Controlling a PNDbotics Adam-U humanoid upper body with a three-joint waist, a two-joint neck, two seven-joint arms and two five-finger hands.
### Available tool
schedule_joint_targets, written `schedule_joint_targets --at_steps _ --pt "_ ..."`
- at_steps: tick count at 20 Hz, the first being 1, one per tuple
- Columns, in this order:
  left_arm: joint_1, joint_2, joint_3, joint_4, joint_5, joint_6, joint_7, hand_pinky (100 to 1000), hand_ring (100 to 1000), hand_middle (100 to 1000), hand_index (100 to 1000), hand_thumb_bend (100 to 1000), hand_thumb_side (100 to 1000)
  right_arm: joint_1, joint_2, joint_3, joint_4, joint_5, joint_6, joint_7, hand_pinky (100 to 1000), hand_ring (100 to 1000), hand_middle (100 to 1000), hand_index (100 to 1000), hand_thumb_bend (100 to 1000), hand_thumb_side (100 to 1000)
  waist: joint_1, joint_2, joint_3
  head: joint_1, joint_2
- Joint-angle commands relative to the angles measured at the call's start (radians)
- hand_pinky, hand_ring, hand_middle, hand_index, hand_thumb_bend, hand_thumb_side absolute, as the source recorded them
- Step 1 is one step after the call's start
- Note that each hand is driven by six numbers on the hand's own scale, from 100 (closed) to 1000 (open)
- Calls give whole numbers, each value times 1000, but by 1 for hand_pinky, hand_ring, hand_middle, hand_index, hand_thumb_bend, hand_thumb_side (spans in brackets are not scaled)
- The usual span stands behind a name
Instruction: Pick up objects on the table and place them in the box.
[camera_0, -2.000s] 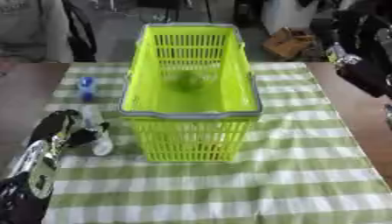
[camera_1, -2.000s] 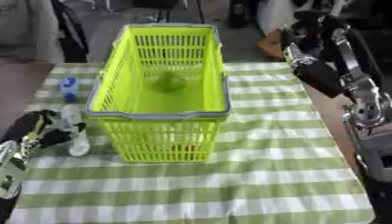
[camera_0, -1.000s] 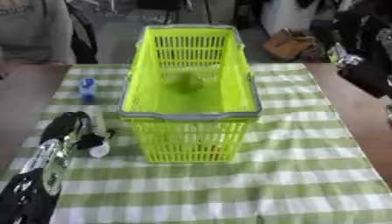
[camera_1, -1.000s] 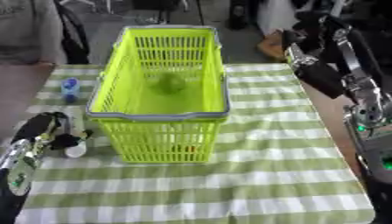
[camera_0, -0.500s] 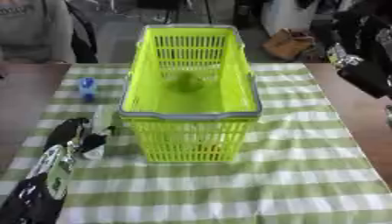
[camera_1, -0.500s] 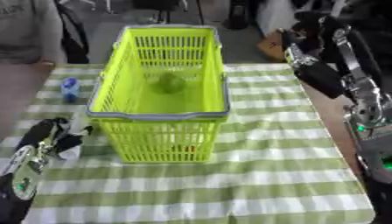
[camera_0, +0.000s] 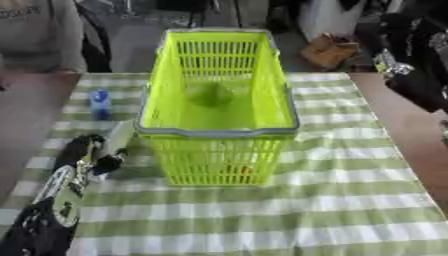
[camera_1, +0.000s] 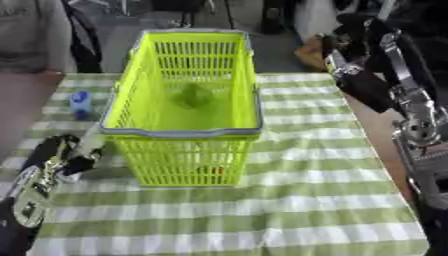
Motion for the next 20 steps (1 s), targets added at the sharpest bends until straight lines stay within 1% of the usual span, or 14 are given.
schedule_joint_targets --at_steps 1,2,4,5,6,8,9,10,12,15,16,20 --pt "-50 93 -45 -30 -95 -74 -109 100 464 410 539 113 100 -13 -21 -4 -8 -5 -2 3 612 570 712 862 290 605 2 -11 -3 4 0" --pt "-66 121 -56 -37 -138 -116 -170 121 452 422 536 156 100 -13 -21 -3 -8 -4 -2 3 612 570 712 862 290 605 4 -12 -3 5 0" --pt "-94 169 -66 -56 -208 -194 -276 115 442 418 515 163 100 -11 -21 -3 -8 -3 -2 3 612 570 712 862 289 606 5 -14 -4 4 0" --pt "-101 179 -62 -66 -229 -216 -309 115 442 418 515 163 100 -11 -21 -4 -8 -3 -2 3 612 570 712 862 289 606 6 -14 -3 3 0" --pt "-106 186 -57 -77 -242 -229 -327 102 438 409 495 159 100 -11 -21 -4 -8 -3 -2 3 612 570 712 863 290 606 6 -15 -3 2 0" --pt "-111 192 -46 -99 -250 -236 -335 101 445 407 495 143 100 -11 -21 -4 -7 -3 -2 3 612 570 712 863 290 606 5 -15 -3 1 -1" --pt "-112 193 -41 -109 -247 -233 -330 101 445 407 495 143 100 -11 -21 -4 -8 -2 -2 3 612 570 712 863 290 606 5 -15 -3 0 -1" --pt "-118 193 -33 -125 -241 -228 -319 100 456 393 505 100 100 -10 -22 -4 -7 -2 -2 3 612 570 712 863 291 606 4 -15 -2 -1 0" --pt "-131 192 -9 -183 -207 -205 -283 100 460 377 512 100 100 -10 -23 -5 -7 -2 -2 3 612 570 712 863 291 606 3 -15 -2 -1 1" --pt "-160 192 25 -289 -124 -151 -206 100 462 359 521 100 101 -9 -21 -5 -7 -3 -1 3 612 570 712 863 291 606 1 -16 -2 -1 2" --pt "-167 193 31 -318 -95 -134 -182 100 464 356 527 100 119 -9 -21 -4 -6 -3 -1 3 612 570 712 863 291 606 1 -16 -2 -1 3" --pt "-190 195 46 -435 13 -76 -79 100 458 350 526 100 126 -8 -21 -4 -6 -3 -1 3 612 570 712 863 292 606 1 -18 -5 -2 3"
